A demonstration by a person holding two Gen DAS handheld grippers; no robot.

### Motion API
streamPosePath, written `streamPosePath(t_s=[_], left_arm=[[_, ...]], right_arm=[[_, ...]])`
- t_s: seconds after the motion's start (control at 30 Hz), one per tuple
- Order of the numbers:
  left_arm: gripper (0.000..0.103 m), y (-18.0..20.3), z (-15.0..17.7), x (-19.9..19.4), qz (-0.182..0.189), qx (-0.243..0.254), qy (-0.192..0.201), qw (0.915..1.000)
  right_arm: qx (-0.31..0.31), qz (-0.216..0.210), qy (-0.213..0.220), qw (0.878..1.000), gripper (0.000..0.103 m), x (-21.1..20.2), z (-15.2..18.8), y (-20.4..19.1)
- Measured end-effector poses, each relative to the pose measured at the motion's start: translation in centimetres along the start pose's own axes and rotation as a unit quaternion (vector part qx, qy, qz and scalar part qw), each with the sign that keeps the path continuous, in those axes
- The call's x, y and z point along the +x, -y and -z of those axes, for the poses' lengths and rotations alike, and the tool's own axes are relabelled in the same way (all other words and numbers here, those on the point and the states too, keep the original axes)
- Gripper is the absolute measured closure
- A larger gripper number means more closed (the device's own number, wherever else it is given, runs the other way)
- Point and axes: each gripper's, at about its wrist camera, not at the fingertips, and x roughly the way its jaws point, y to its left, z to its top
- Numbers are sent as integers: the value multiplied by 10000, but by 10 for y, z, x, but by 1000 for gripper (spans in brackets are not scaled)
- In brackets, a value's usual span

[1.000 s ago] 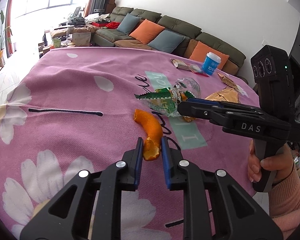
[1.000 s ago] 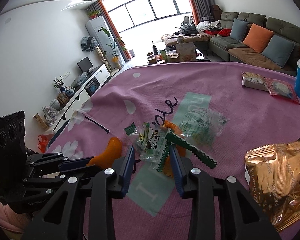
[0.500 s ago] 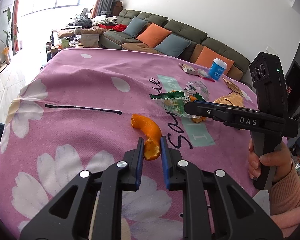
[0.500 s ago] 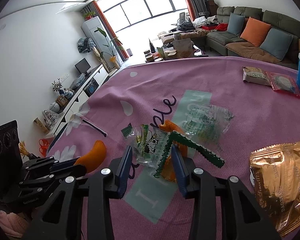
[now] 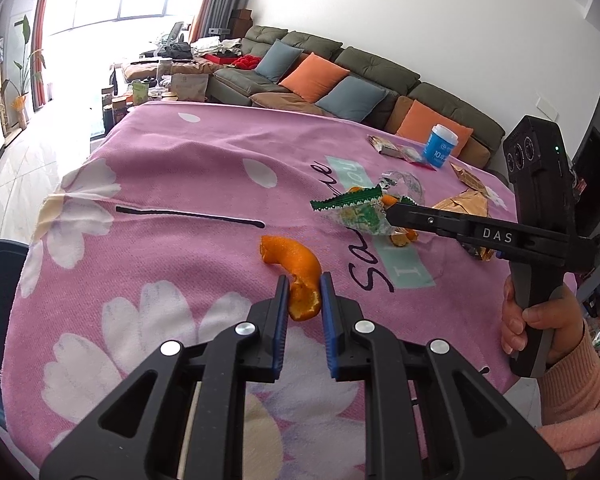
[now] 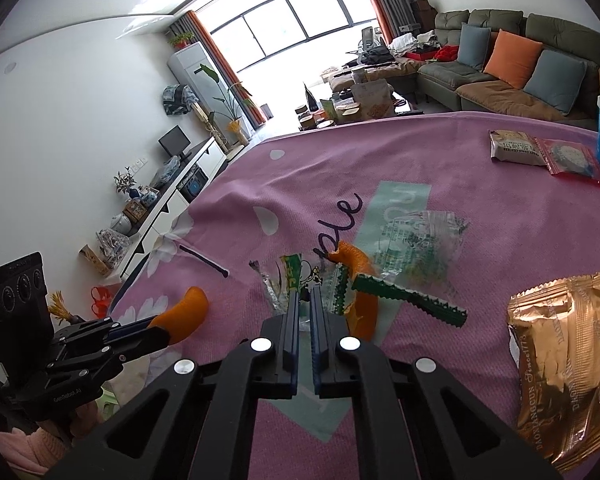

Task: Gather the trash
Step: 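Grasp the orange peel with the left gripper while the right gripper grasps the clear green-striped wrapper, then carry the orange peel and wrapper over the teal bin with both grippers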

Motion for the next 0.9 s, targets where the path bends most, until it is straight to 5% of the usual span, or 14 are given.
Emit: streamPosePath(t_s=[0.23,0.5,0.63,0.7,0.9], left_arm=[[87,-4,3,-10,-83,1,80,9999],[87,-10,6,-9,-89,-75,46,9999],[87,-11,7,-9,-87,-97,39,9999],[87,-12,8,-9,-98,-114,40,9999],[87,-18,9,-13,-127,-181,72,9997]], right_arm=[[-19,-87,65,9999,98,-5,0,-6],[-300,360,171,9988,51,0,-6,-19],[-416,625,27,9972,52,16,-9,-23],[-454,670,-84,9967,72,23,-9,-24],[-487,642,-86,9967,85,21,-6,-24]])
